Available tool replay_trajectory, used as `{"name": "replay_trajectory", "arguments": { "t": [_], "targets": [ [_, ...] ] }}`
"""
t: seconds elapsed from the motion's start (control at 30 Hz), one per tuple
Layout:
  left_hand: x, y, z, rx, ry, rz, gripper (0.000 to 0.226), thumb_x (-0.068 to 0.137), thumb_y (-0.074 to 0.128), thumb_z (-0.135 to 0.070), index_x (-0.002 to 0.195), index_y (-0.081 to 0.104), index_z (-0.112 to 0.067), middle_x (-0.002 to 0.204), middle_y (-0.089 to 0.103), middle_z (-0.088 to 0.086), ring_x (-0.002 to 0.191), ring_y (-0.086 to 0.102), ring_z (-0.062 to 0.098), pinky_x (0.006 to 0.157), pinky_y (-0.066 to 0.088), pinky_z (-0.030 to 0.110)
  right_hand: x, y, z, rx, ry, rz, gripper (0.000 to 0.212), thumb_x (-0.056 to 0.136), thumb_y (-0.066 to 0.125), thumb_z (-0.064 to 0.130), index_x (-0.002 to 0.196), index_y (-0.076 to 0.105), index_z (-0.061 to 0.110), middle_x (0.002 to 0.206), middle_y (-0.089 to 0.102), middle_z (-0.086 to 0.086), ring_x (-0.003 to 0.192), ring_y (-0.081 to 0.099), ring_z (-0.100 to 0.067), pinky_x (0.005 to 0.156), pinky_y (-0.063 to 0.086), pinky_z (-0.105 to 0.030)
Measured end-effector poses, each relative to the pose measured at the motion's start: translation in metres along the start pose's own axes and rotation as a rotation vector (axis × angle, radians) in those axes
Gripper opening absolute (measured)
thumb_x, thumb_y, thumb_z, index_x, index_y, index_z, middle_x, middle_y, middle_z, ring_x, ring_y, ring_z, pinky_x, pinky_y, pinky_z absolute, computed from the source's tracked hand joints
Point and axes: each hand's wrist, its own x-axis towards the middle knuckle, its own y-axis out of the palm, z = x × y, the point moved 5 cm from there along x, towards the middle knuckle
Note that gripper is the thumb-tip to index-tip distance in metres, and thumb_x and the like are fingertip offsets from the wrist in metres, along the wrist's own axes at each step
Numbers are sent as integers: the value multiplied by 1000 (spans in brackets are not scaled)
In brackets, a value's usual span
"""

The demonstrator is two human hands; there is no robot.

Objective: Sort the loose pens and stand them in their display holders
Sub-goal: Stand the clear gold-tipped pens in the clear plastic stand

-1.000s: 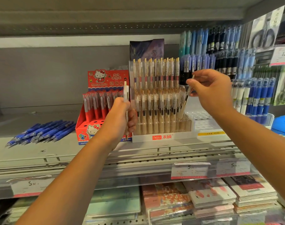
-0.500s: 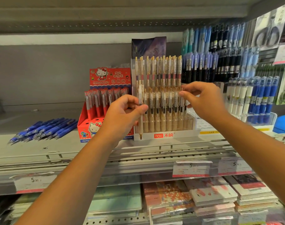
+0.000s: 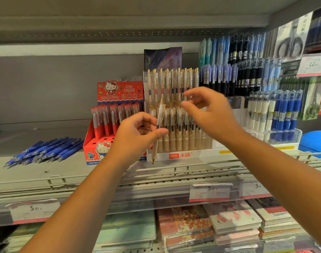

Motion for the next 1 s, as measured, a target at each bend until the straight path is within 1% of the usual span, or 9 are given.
{"name": "replay_trajectory", "arguments": {
  "t": [0.07, 0.17, 0.3, 0.4, 0.47, 0.6, 0.77, 0.87, 1.0],
  "targets": [
    [0, 0, -1, 15, 18, 5, 28, 61, 82, -40, 82, 68, -29, 72, 64, -3, 62, 62, 13, 52, 54, 23, -6, 18, 11, 196, 99, 113, 27, 89, 69, 27, 113, 57, 22, 93, 68, 2, 83, 68, -13, 68, 60, -27],
    [-2, 3, -4, 114, 68, 6, 32, 63, 81, -39, 87, 66, -23, 73, 64, -3, 63, 61, 7, 56, 54, 19, -13, 32, 21, 317, 169, 133, 28, 87, 73, 21, 109, 56, 20, 93, 69, -5, 82, 70, -20, 68, 61, -39],
    [-4, 10, -15, 289, 189, 11, 34, 67, 78, -42, 90, 64, -21, 74, 62, -8, 68, 58, 1, 63, 51, 15, -15, 31, 20, 339, 206, 64, 23, 86, 73, 10, 103, 59, 14, 91, 66, -8, 79, 68, -21, 61, 61, -34],
    [-3, 17, -22, 463, 264, 40, 47, 69, 76, -49, 105, 63, -21, 93, 62, -9, 83, 58, 3, 74, 50, 16, -12, 20, 13, 415, 246, 13, 20, 87, 70, 6, 103, 59, 13, 91, 64, -7, 71, 69, -15, 57, 60, -30],
    [1, 20, -26, 645, 328, 53, 57, 72, 76, -51, 117, 59, -20, 108, 54, -12, 96, 52, 3, 85, 45, 16, -8, 6, 5, 437, 262, -44, 20, 89, 68, 5, 103, 59, 15, 91, 63, -7, 74, 70, -16, 57, 60, -30],
    [15, 23, -37, 893, 446, 36, 65, 74, 82, -42, 127, 54, -18, 126, 50, -1, 118, 47, 16, 98, 44, 34, 1, -26, -16, 418, 263, -187, 20, 91, 65, 3, 101, 59, 19, 84, 62, -4, 72, 70, -12, 56, 59, -29],
    [38, 32, -32, 1085, 312, 122, 91, 72, 80, -55, 146, 33, -32, 150, 35, 5, 134, 36, 30, 104, 42, 54, 3, -48, -47, 353, 288, -309, 24, 93, 63, 6, 111, 61, 21, 77, 62, 1, 72, 68, -8, 57, 60, -30],
    [47, 37, -21, 1134, 225, 196, 97, 74, 77, -57, 151, 21, -38, 158, 28, 8, 141, 30, 35, 108, 39, 56, 3, -51, -58, 242, 266, -323, 29, 93, 63, 8, 121, 61, 16, 88, 64, -2, 78, 68, -15, 58, 61, -32],
    [50, 40, -11, 1110, 200, 244, 96, 76, 78, -53, 152, 22, -37, 153, 36, 6, 141, 30, 34, 108, 40, 55, 2, -44, -65, 81, 215, -281, 31, 93, 64, 13, 124, 61, 18, 86, 64, 5, 76, 69, -14, 65, 62, -39]
  ]
}}
